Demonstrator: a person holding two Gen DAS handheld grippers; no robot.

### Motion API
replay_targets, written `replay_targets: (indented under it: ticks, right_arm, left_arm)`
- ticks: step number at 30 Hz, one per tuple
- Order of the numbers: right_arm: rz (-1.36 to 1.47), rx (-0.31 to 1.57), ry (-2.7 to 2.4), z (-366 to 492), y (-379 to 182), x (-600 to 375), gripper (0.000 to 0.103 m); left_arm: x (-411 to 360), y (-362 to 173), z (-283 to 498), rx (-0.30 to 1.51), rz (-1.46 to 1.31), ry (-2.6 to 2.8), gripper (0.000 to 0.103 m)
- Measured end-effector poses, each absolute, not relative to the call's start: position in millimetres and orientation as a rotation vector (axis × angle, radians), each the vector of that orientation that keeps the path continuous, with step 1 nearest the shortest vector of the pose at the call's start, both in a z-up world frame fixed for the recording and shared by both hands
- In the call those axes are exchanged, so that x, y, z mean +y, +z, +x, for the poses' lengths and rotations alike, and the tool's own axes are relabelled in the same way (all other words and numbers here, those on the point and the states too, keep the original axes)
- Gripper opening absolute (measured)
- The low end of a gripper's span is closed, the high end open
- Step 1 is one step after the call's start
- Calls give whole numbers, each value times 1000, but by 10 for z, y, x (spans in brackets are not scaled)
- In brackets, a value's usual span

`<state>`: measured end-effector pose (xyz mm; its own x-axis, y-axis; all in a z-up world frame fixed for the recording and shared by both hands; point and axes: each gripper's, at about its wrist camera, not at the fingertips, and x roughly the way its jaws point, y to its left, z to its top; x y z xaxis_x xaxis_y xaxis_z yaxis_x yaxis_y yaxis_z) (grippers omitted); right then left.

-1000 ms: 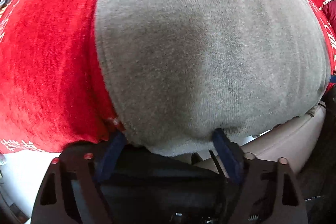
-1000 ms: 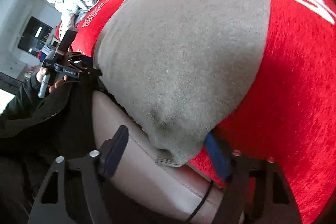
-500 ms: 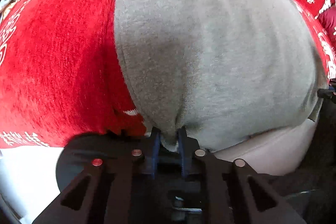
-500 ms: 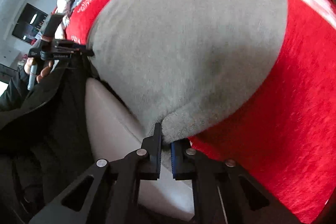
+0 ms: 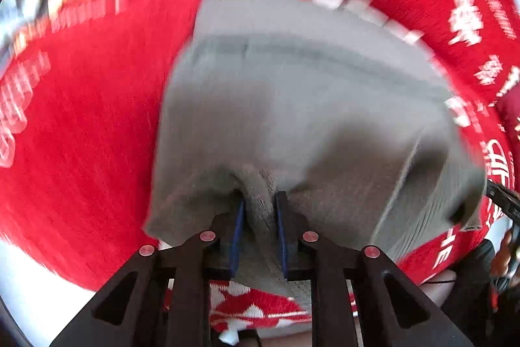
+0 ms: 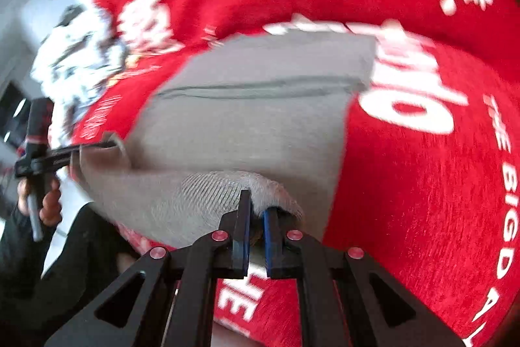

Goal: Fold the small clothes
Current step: 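Lift the hem with both grippers and fold it toward the collar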

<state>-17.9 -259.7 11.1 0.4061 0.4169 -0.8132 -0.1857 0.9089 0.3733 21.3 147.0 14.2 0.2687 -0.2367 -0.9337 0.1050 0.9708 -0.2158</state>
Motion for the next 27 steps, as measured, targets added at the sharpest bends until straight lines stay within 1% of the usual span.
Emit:
replay_targets:
  ticks: [1,2,3,4,5,6,7,9,11,14,18,22,23,24,25,26,27]
  right_arm:
    - [267,1117,383,-174,38,-2594,11]
    - [278,1123,388,-194,17,-2623,18]
    - [279,1115,401,-253,17,-2635,28]
    - [275,1105,409,-308,32,-2614,36]
    - [274,1092,419,-369,51,-2619,52]
    - [280,1078,425,-423,75,-2620,64]
    - [289,1059,429,-481,104,-2630,66]
    - [263,1042,405,-556,148,-2620,66]
    - [187,1016,380,-622,207,-2575,66]
    - [43,981,353,-727,271,-2456,66]
    - [-272,886,356,-928,331,-2072,66]
    - [-560,807,375,-1108,164,-1710,66]
    - [-600,796,375,-1117,116,-1667,66]
    - [-643,789,372,-1117,53,-1625,66]
    - [-670,789,363,-1096,1,-1601,66]
    - [-679,787,357,-1076,-35,-1601,62]
    - [-671,791,362,-1051,-59,-1621,45]
  left_arm:
    - [1513,198,141,1238,-153,-237,24]
    - [1531,233,66,1235,-168,-253,46]
    - [1593,244,-9,1252,-195,-272,63]
    - [1642,251,-73,1254,-225,-275,90]
    - [1677,230,-120,1243,-258,-282,93]
    - [1695,236,-184,1235,-283,-292,93]
    - [1727,216,-234,1241,-306,-300,93]
    - [1793,137,-243,1270,-375,-303,93]
    - [1835,1,-190,1282,-428,-317,93]
    - [1834,-58,-209,1291,-490,-328,93]
    - [1693,-149,-148,1291,-501,-356,93]
    - [1432,-210,-9,1315,-475,-353,93]
    - [1392,-201,1,1315,-473,-361,90]
    - [1364,-190,4,1312,-470,-371,72]
    - [1334,-186,5,1319,-458,-385,63]
    - [1340,-182,-22,1331,-438,-391,56]
    - [1315,-187,-24,1338,-417,-386,50]
